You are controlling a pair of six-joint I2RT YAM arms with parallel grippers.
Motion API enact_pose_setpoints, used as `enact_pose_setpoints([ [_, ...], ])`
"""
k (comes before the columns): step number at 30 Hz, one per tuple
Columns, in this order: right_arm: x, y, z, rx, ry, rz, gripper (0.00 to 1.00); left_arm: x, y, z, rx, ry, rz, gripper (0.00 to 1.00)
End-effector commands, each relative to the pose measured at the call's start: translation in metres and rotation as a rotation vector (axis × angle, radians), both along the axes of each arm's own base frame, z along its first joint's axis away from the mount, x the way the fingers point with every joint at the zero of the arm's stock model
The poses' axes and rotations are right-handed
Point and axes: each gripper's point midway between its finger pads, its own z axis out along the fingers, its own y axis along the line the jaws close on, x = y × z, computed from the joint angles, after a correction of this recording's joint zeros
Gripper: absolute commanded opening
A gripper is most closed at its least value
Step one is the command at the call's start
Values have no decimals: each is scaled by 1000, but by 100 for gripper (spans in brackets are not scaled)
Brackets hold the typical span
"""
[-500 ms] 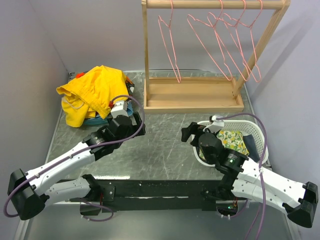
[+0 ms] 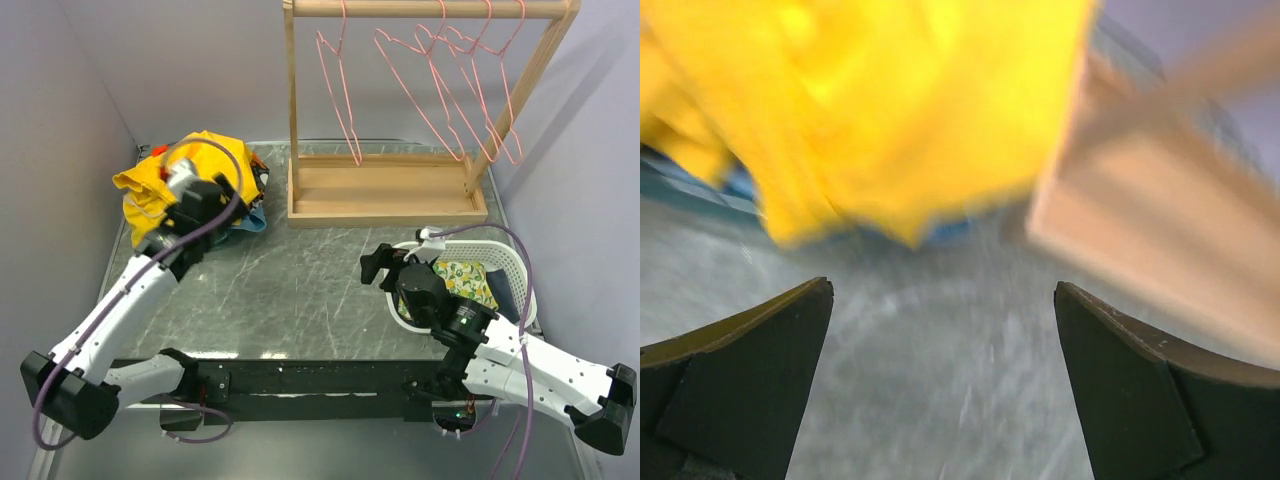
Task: Place the shorts on the hanger
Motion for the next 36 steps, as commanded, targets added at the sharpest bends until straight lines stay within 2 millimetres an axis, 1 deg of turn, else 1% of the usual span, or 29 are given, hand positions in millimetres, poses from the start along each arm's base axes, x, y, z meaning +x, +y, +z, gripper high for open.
enact_pose_setpoints([
  [1, 3, 12, 22, 42, -39, 38, 100, 36, 54, 46, 0, -71, 138, 100],
  [2, 3, 13, 19, 38, -37, 45, 100, 43, 62, 62, 0, -102, 165, 98],
  [3, 3, 15, 20, 47, -43, 53, 100, 48, 71, 67, 11, -108, 192, 96],
  [4, 4, 17, 20, 47, -40, 59, 100, 59, 86, 62, 27, -88, 238, 93],
  [5, 3, 19, 20, 47, -38, 66, 100, 66, 93, 70, 24, -101, 257, 92],
  [6, 3, 20, 20, 44, -37, 72, 100, 71, 100, 70, 27, -96, 277, 90],
  [7, 3, 21, 20, 41, -33, 76, 100, 80, 113, 59, 39, -62, 312, 88],
  [8, 3, 24, 21, 43, -32, 88, 100, 83, 120, 60, 39, -58, 334, 86],
  [9, 3, 25, 22, 45, -33, 96, 100, 86, 126, 54, 45, -39, 356, 85],
  [10, 2, 28, 21, 43, -30, 107, 100, 89, 137, 46, 59, -17, 391, 85],
  [12, 1, 33, 21, 43, -27, 137, 100, 90, 144, 33, 60, 9, 409, 85],
  [13, 0, 35, 20, 40, -21, 149, 100, 90, 153, 31, 46, 8, 432, 85],
  [14, -1, 37, 19, 36, -20, 160, 100, 88, 154, 20, 37, 26, 431, 85],
  [15, -1, 40, 19, 38, -18, 173, 100, 86, 157, 21, 27, 9, 435, 86],
  [16, -2, 41, 15, 30, -11, 179, 100, 85, 165, 18, 15, 1, 454, 86],
  [17, -2, 41, 14, 28, -10, 182, 100, 90, 160, 13, -11, -16, 426, 86],
  [19, -3, 45, 9, 26, 2, 203, 100, 91, 178, 12, -49, -40, 450, 86],
  [20, -4, 47, 9, 26, 4, 214, 100, 99, 173, 10, -89, -68, 407, 86],
  [21, -6, 51, 8, 29, 9, 236, 100, 102, 174, 9, -108, -80, 400, 86],
  [22, -6, 53, 7, 31, 12, 244, 100, 105, 179, 10, -120, -100, 402, 86],
  [23, -7, 54, 7, 29, 12, 254, 100, 106, 180, 3, -129, -99, 403, 86],
  [24, -7, 55, 6, 25, 14, 256, 100, 111, 183, 3, -156, -114, 401, 86],
  [26, -8, 56, 6, 24, 16, 270, 100, 114, 187, -2, -168, -115, 406, 86],
  [28, -10, 58, 7, 28, 16, 284, 100, 121, 193, 0, -188, -153, 408, 86],
  [30, -11, 59, 10, 41, 6, 292, 100, 125, 197, -7, -206, -169, 403, 86],
  [31, -12, 60, 8, 41, 7, 296, 100, 130, 196, -3, -218, -198, 389, 85],
  [33, -12, 61, 9, 46, 6, 305, 100, 134, 198, -13, -232, -189, 384, 81],
  [34, -12, 62, 10, 49, 5, 307, 100, 139, 198, -9, -239, -217, 374, 80],
  [36, -13, 62, 10, 45, 7, 313, 100, 143, 198, -18, -253, -214, 372, 74],
])
